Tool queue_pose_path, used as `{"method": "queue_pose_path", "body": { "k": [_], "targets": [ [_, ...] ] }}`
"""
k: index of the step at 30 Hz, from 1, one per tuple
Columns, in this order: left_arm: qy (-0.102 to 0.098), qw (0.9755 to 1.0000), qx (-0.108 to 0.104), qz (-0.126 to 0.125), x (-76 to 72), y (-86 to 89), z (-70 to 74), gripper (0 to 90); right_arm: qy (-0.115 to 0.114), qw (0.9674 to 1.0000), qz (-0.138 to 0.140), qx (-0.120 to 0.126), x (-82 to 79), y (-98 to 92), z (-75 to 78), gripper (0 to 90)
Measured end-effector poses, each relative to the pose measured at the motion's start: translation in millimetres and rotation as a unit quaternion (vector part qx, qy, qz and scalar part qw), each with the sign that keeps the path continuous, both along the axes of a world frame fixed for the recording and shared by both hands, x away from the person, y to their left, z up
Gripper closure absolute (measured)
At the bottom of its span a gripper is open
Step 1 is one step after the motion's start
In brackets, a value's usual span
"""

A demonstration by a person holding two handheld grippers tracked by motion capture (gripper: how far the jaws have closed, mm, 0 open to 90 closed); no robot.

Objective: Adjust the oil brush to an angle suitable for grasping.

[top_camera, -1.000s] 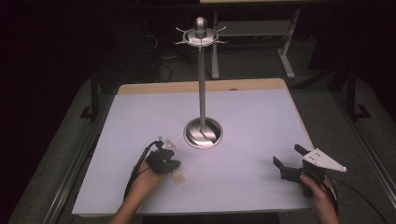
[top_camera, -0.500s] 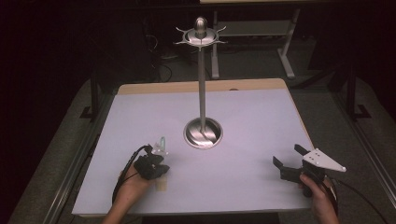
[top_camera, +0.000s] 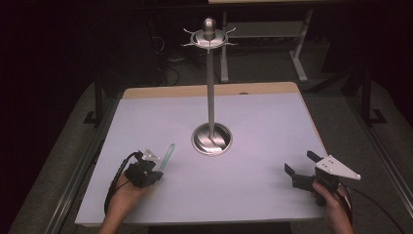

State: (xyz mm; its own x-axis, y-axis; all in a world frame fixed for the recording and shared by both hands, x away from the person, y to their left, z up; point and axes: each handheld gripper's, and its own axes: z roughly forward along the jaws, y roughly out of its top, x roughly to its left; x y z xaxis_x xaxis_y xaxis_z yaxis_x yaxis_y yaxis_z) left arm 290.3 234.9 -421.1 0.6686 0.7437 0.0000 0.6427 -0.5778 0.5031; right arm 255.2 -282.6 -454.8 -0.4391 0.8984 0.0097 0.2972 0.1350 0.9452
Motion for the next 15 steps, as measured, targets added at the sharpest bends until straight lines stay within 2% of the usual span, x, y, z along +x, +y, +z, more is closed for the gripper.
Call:
{"method": "queue_pose_path", "body": {
  "k": [4, 5, 6, 7, 8, 9, 10, 15],
  "targets": [
    [-0.005, 0.9999, -0.002, 0.014, 0.9, 8.9, 2.0, 90.0, 0.000, 1.0000, 0.001, -0.001, 0.1, 0.1, 0.0, 5.6],
    [-0.013, 0.9997, 0.004, 0.018, 1.0, 11.2, 2.6, 90.0, 0.001, 1.0000, 0.001, -0.001, 0.1, 0.2, 0.0, 5.6],
    [-0.020, 0.9990, 0.030, 0.026, 1.2, 13.6, 2.9, 90.0, 0.000, 1.0000, 0.002, -0.001, 0.2, 0.2, 0.0, 5.6],
    [-0.020, 0.9990, 0.030, 0.026, 1.2, 13.6, 2.9, 90.0, 0.000, 1.0000, 0.002, -0.002, 0.1, 0.2, 0.0, 5.6],
    [-0.018, 0.9984, 0.042, 0.033, 1.8, 17.4, 1.5, 90.0, 0.000, 1.0000, 0.002, -0.002, 0.1, 0.2, 0.0, 5.6],
    [-0.005, 0.9992, -0.001, 0.040, 2.8, 28.6, 2.5, 90.0, -0.001, 1.0000, 0.002, -0.003, 0.0, 0.3, 0.0, 5.6],
    [-0.012, 0.9988, -0.006, 0.047, 2.2, 32.1, 4.6, 90.0, -0.001, 1.0000, 0.002, -0.002, 0.0, 0.3, 0.0, 5.6],
    [-0.017, 0.9976, -0.025, 0.063, 2.9, 43.7, 9.6, 90.0, 0.003, 1.0000, 0.003, -0.004, 0.6, 0.3, 0.0, 5.6]
  ]
}}
